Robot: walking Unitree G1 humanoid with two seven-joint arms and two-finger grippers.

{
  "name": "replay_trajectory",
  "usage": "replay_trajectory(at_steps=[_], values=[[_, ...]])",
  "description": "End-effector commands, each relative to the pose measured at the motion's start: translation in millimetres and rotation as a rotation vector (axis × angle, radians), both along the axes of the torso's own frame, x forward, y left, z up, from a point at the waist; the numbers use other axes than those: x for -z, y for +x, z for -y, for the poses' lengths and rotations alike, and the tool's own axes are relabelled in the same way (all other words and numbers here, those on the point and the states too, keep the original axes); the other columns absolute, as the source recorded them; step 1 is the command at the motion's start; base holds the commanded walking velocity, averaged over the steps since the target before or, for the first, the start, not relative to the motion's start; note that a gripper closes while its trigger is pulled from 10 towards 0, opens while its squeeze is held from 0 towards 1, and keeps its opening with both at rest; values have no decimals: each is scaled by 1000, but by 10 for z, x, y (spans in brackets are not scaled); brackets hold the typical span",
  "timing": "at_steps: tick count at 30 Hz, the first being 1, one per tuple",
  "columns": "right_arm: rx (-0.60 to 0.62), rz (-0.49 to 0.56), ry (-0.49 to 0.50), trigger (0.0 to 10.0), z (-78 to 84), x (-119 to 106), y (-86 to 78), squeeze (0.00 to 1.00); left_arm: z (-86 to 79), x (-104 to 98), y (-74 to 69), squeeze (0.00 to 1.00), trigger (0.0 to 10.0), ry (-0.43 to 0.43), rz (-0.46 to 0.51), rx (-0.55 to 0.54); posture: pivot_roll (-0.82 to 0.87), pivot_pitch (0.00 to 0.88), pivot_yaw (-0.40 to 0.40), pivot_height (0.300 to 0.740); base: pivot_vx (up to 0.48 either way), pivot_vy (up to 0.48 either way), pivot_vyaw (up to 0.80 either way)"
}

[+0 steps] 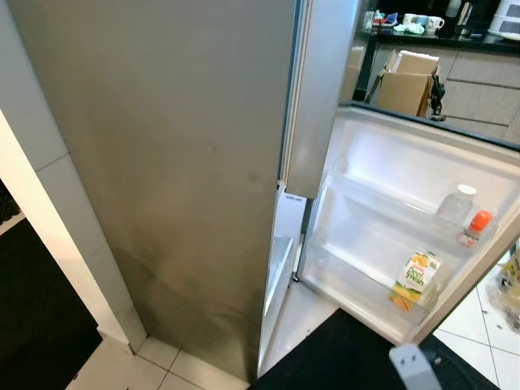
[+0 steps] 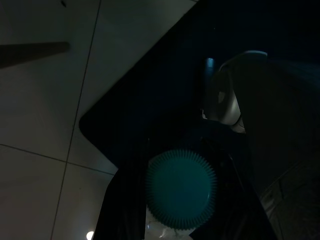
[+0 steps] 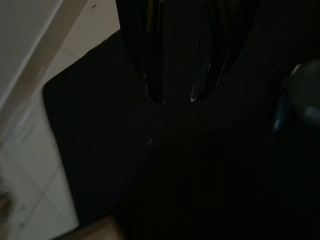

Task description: Restocking fridge

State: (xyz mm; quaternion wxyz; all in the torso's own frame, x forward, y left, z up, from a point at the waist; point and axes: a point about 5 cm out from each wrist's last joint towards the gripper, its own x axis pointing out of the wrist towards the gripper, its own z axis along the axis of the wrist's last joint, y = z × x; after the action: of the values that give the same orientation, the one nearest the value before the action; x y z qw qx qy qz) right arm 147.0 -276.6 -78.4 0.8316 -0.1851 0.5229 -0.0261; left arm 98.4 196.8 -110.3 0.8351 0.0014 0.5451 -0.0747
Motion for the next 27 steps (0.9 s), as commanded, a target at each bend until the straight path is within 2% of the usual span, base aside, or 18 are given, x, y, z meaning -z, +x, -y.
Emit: replay_trajectory(at_steps=[1,3,4,6,8,14,27], values=[[-1,-51,26,10000,-56,68,-125,0,64,9,-5,0,10000,-12,-1,23,-65,0,-31,740,0,0,0],[-25,-149,69,10000,-175,198,-424,0,62,8,-3,0,10000,-12,-2,30,-67,0,-29,740,0,0,0],[-25,-149,69,10000,-175,198,-424,0,62,8,-3,0,10000,-12,-2,30,-67,0,-29,740,0,0,0],[-36,-197,90,10000,-228,251,-577,0,63,7,-1,0,10000,-16,-5,38,-67,0,-29,740,0,-398,0],[-48,-223,100,10000,-245,269,-639,0,61,6,2,0,10000,-18,-4,38,-71,0,-28,740,0,-461,0],[-67,-239,108,10000,-258,276,-664,0,65,4,9,0,10000,-25,-3,39,-72,0,-25,740,0,-458,0],[-68,-218,115,10000,-266,263,-596,0,67,2,18,0,10000,-29,-3,41,-73,0,-24,740,0,-458,0]])
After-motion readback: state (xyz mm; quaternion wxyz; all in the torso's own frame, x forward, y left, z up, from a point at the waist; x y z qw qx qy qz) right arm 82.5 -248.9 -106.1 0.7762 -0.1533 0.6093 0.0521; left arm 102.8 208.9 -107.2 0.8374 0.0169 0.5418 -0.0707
